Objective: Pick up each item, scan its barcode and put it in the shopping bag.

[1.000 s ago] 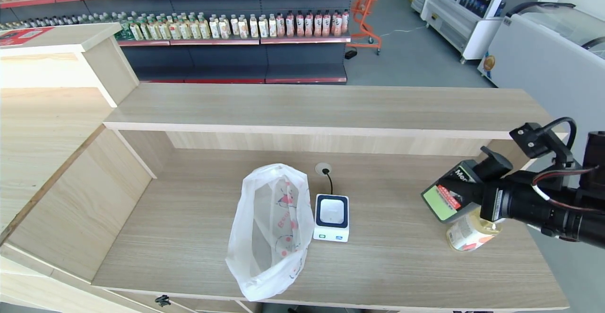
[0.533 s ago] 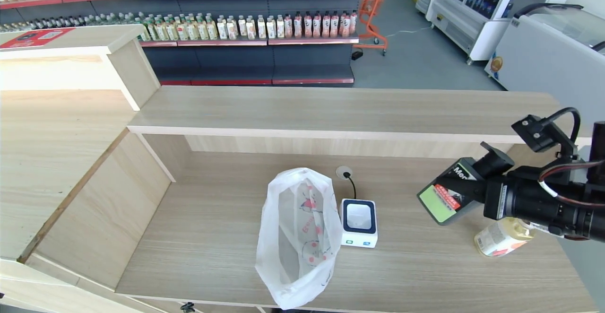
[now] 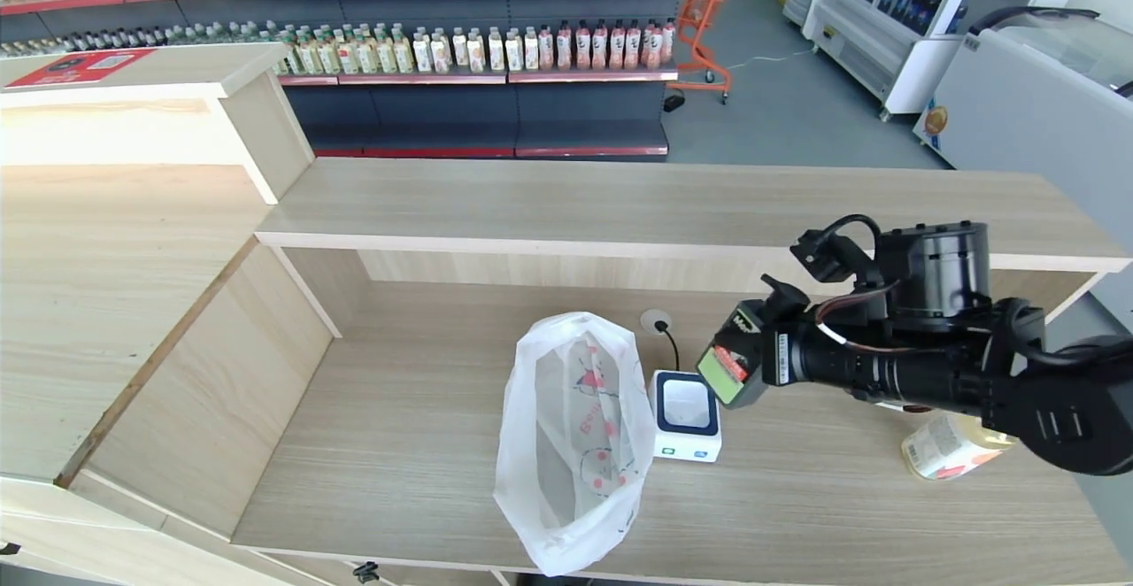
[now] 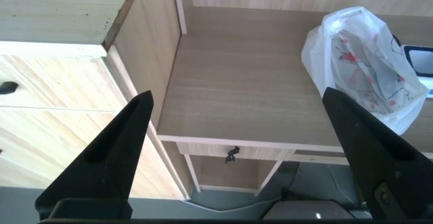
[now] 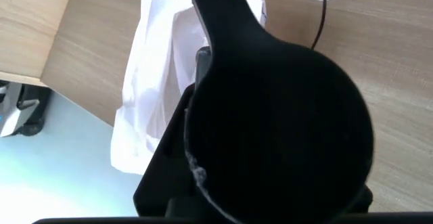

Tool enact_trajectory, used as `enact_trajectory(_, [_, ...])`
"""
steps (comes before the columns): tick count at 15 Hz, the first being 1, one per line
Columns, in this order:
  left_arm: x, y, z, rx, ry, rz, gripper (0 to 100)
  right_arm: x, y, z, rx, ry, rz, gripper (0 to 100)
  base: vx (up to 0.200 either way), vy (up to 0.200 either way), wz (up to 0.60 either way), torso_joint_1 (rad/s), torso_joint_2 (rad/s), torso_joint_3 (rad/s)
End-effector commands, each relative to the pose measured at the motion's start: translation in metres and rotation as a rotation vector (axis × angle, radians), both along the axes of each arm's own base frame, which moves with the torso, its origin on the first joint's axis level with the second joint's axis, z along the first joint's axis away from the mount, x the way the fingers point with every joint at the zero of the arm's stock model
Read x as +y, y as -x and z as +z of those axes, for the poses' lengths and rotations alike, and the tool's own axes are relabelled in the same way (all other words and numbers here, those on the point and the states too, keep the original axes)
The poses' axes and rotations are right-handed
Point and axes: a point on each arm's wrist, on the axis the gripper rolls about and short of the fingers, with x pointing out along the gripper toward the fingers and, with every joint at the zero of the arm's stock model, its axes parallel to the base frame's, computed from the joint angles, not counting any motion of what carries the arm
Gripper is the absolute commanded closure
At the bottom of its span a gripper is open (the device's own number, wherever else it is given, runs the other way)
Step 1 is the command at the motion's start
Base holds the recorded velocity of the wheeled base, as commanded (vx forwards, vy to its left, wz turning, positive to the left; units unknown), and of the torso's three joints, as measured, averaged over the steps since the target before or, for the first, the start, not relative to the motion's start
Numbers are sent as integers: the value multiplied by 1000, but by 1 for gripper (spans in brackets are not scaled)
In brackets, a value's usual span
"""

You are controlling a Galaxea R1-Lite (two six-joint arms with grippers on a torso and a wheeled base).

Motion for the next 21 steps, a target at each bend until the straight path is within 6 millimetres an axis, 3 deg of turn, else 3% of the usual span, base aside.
enact_trajectory(1, [0, 0, 0, 0, 0, 0, 0, 40, -26, -46, 57, 49, 49, 100, 0, 0, 0, 0, 0, 0])
enact_trajectory(6, [0, 0, 0, 0, 0, 0, 0, 92, -71, -98, -76, 156, 150, 100, 0, 0, 0, 0, 0, 0])
enact_trajectory(11, [0, 0, 0, 0, 0, 0, 0, 148, -64, -148, -146, 177, 285, 100, 0, 0, 0, 0, 0, 0])
enact_trajectory(14, [0, 0, 0, 0, 1, 0, 0, 156, -65, -173, -259, 290, 364, 100, 0, 0, 0, 0, 0, 0])
enact_trajectory(20, [0, 0, 0, 0, 0, 0, 0, 154, -66, -183, -262, 298, 363, 100, 0, 0, 0, 0, 0, 0])
enact_trajectory(21, [0, 0, 0, 0, 0, 0, 0, 153, -65, -182, -272, 284, 360, 0, 0, 0, 0, 0, 0, 0])
